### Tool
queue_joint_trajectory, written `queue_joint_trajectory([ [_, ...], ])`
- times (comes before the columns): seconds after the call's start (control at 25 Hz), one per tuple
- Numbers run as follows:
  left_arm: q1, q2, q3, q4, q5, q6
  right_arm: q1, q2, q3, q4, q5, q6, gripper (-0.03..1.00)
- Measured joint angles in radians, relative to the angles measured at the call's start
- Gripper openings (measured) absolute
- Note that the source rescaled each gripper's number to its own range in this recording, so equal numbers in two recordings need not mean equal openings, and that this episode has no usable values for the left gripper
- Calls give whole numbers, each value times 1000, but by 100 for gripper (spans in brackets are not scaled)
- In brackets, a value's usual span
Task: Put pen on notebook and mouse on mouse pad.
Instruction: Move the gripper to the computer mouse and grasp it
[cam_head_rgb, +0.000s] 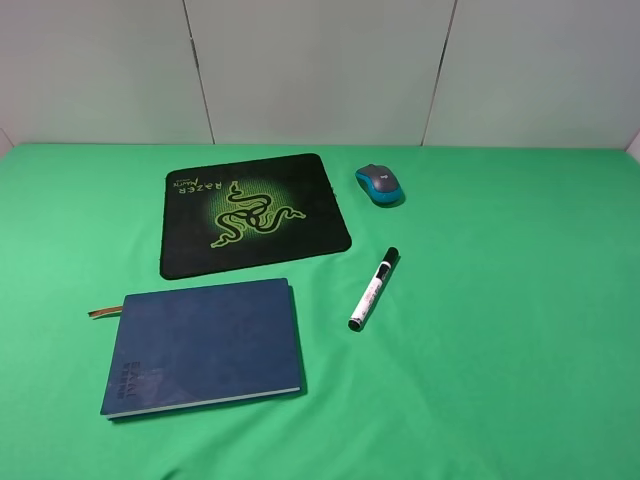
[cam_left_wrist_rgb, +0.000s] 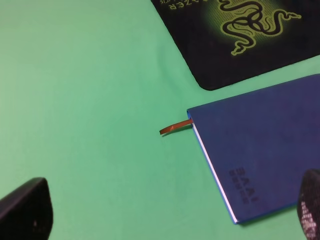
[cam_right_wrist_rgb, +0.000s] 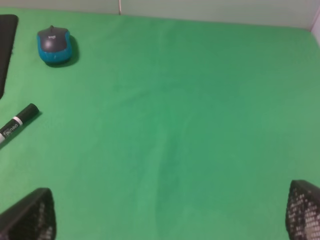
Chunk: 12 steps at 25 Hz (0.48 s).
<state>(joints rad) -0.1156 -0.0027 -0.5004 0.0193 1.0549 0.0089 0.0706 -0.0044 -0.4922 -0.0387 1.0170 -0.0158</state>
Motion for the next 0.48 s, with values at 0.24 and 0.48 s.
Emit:
queue_joint_trajectory([
  [0.24, 0, 0, 0, 0, 0, 0, 0, 0, 0, 0, 0, 0, 100],
  [0.48, 0, 0, 0, 0, 0, 0, 0, 0, 0, 0, 0, 0, 100],
])
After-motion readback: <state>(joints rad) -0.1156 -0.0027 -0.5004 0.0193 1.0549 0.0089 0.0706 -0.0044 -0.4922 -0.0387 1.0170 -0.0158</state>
